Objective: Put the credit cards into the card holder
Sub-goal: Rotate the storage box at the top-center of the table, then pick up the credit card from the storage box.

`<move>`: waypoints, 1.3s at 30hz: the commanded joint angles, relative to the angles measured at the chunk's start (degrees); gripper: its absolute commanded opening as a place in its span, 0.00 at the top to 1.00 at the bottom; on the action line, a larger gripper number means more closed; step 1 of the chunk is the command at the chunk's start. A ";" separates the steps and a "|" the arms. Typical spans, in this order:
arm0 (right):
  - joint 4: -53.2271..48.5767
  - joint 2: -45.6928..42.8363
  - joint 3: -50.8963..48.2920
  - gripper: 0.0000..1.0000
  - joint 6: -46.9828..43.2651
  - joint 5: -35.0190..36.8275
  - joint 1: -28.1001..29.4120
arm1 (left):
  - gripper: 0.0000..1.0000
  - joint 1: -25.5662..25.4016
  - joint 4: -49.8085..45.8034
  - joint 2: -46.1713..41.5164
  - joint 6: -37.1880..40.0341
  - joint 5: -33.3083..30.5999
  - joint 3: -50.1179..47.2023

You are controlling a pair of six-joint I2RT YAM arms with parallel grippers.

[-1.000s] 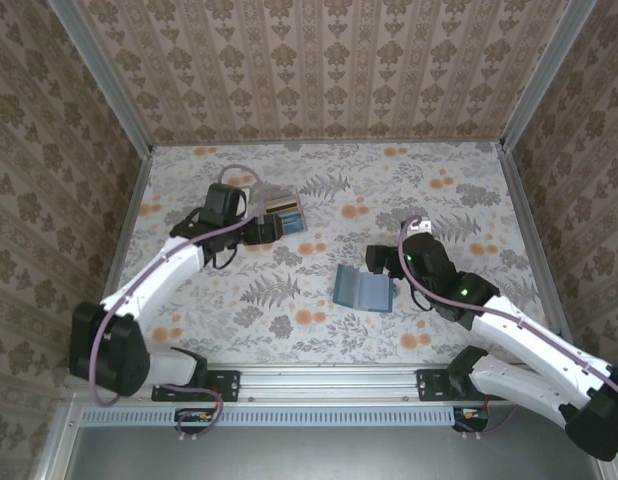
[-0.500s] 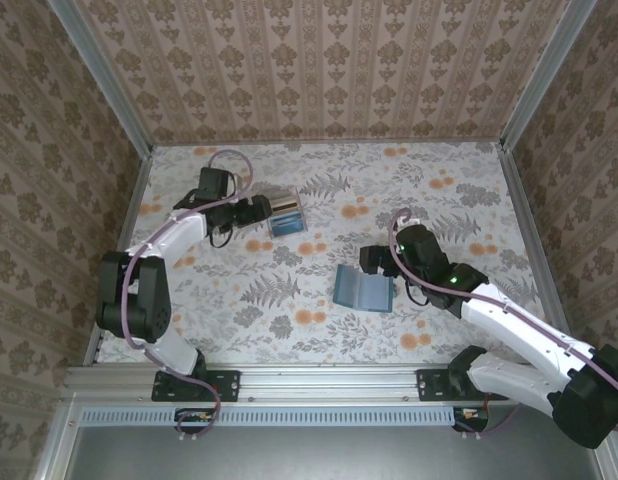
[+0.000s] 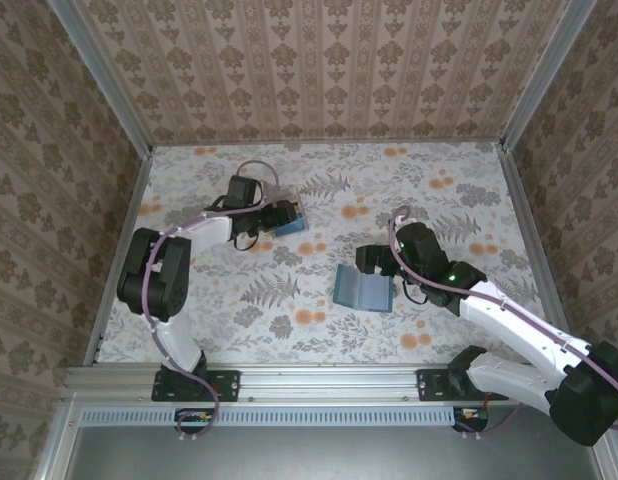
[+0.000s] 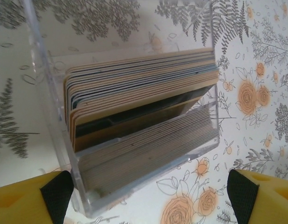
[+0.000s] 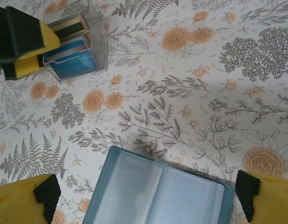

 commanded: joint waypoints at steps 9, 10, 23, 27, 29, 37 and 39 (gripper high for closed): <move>0.12 -3.36 -1.37 0.00 4.01 4.80 -1.93 | 0.11 -13.87 14.40 8.65 -5.72 5.29 9.28; 0.06 -3.86 -2.16 0.00 5.70 6.48 -2.79 | 0.11 -15.15 15.29 10.28 -5.69 6.41 11.36; -6.28 8.30 7.09 0.00 5.40 -5.35 -11.83 | 0.10 -13.63 15.06 -2.53 -2.86 5.96 4.21; -7.06 18.79 15.45 0.02 -0.10 -9.95 -10.77 | 0.08 -8.01 6.62 -17.40 -1.76 0.75 -6.61; -8.28 24.76 20.15 0.02 -2.67 -9.67 -9.78 | 0.03 -4.23 -2.17 -23.07 0.16 -4.05 -9.16; -13.38 45.58 41.35 0.00 -12.15 0.28 -2.95 | 0.00 7.37 -23.89 -31.07 4.76 -8.64 -10.98; -14.26 50.33 46.41 0.00 -12.69 3.78 -1.73 | 0.00 7.37 -26.50 -31.37 5.58 -10.35 -10.39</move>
